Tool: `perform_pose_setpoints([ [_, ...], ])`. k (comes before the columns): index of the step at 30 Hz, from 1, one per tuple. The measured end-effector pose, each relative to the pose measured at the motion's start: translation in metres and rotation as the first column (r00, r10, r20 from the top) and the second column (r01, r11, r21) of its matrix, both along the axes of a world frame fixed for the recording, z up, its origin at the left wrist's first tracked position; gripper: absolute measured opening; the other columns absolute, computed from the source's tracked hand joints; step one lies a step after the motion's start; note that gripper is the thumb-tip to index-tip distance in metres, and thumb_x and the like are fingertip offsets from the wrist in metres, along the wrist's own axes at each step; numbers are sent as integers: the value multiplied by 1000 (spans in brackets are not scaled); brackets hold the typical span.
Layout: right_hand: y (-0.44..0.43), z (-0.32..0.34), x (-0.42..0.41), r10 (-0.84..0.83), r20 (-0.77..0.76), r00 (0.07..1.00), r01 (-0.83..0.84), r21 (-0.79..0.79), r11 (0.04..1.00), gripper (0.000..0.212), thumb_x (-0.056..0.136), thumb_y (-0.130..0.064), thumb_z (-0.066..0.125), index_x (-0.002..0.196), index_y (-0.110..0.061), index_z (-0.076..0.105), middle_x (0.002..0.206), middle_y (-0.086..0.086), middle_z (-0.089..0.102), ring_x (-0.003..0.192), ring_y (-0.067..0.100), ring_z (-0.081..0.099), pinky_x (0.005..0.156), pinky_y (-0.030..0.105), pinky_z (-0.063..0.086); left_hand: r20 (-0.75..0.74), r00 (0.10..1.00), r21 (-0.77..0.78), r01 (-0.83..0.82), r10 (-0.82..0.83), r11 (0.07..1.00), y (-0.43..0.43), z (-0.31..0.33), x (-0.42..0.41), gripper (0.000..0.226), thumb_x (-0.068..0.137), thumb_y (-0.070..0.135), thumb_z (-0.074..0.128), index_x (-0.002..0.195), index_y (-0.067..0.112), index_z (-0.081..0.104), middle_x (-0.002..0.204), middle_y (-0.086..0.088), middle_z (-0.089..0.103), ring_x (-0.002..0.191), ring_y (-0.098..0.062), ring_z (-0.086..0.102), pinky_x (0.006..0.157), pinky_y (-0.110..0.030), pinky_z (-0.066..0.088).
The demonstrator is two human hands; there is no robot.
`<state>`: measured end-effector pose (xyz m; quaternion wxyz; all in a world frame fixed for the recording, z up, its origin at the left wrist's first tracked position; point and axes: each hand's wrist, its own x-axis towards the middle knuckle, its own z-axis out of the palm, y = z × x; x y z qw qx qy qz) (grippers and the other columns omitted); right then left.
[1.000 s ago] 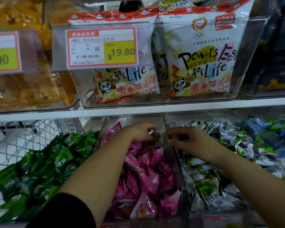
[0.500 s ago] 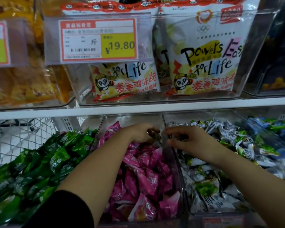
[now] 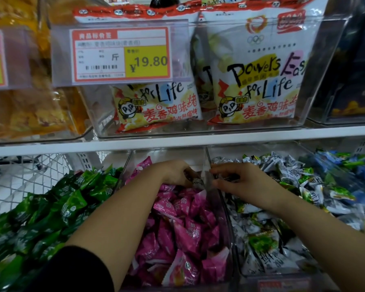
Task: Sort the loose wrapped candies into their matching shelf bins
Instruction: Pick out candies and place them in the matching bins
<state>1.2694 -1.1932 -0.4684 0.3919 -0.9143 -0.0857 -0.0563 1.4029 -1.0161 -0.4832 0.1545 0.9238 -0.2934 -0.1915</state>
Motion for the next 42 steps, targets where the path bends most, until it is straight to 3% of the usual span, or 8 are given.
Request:
perform_pose_setpoints([
  [8, -1, -3, 1, 9, 11, 1000, -9, -3, 1000, 35, 87, -32, 65, 122, -29, 63, 134, -15, 52, 107, -5, 48, 85, 7, 37, 63, 986, -213, -136, 153, 967, 4, 0, -4, 37, 84, 26, 69, 119, 18, 61, 122, 3, 57, 109, -15, 54, 88, -26, 42],
  [15, 0, 1, -4, -16, 124, 992, 32, -133, 991, 31, 92, -27, 59, 123, -22, 63, 123, -4, 63, 94, 1, 60, 80, 4, 42, 147, 943, -440, -209, 299, 874, 22, 25, -37, 37, 86, 28, 66, 120, 22, 57, 104, 11, 51, 90, -6, 48, 58, -3, 31],
  [18, -7, 3, -17, -60, 266, 962, 107, -164, 981, 27, 94, -16, 57, 120, -18, 66, 119, -2, 66, 86, -1, 56, 72, -2, 37, 159, 941, -505, -183, 299, 844, 26, 33, -63, 36, 85, 25, 66, 119, 24, 56, 108, 8, 52, 96, -8, 52, 66, -11, 35],
  [21, -19, 6, -40, -99, 309, 946, 167, -202, 965, 28, 93, -15, 58, 119, -18, 66, 116, -2, 66, 83, 1, 56, 75, 11, 41, 144, 958, -573, -125, 250, 810, 16, 34, -92, 32, 84, 21, 67, 114, 27, 56, 115, 10, 52, 107, -7, 53, 74, -13, 39],
  [25, -39, 4, -69, -182, 296, 938, 254, -224, 941, 26, 92, -14, 58, 116, -18, 68, 115, 1, 67, 92, 15, 62, 80, 26, 49, 173, 974, -564, -26, 149, 825, -20, 41, -126, 33, 86, 23, 67, 117, 24, 57, 116, 10, 53, 101, -5, 54, 81, -13, 41],
  [31, -68, 10, -97, -341, 289, 895, 401, -184, 897, 28, 94, -13, 55, 119, -20, 65, 122, 0, 64, 97, 20, 62, 73, 20, 41, 231, 973, -370, 90, -2, 925, -70, 38, -141, 39, 88, 36, 65, 125, 28, 53, 134, 5, 50, 117, -15, 51, 95, -32, 45],
  [35, -76, 7, -101, -245, 285, 927, 320, -255, 912, 34, 94, -17, 56, 128, -19, 58, 133, 0, 56, 121, 17, 49, 93, 15, 32, 204, 973, -240, 155, -106, 958, -82, 37, -145, 60, 87, 48, 61, 141, 31, 40, 149, 7, 37, 131, -16, 42, 104, -32, 39],
  [42, -49, -9, -84, 2, 127, 992, 74, -598, 798, 70, 82, -72, 14, 145, -43, 25, 159, -11, 7, 145, 18, 8, 117, 49, 11, 393, 916, -242, 21, 78, 970, -48, 35, -127, 43, 94, 39, 53, 136, 32, 47, 145, 7, 42, 130, -18, 41, 108, -46, 33],
])
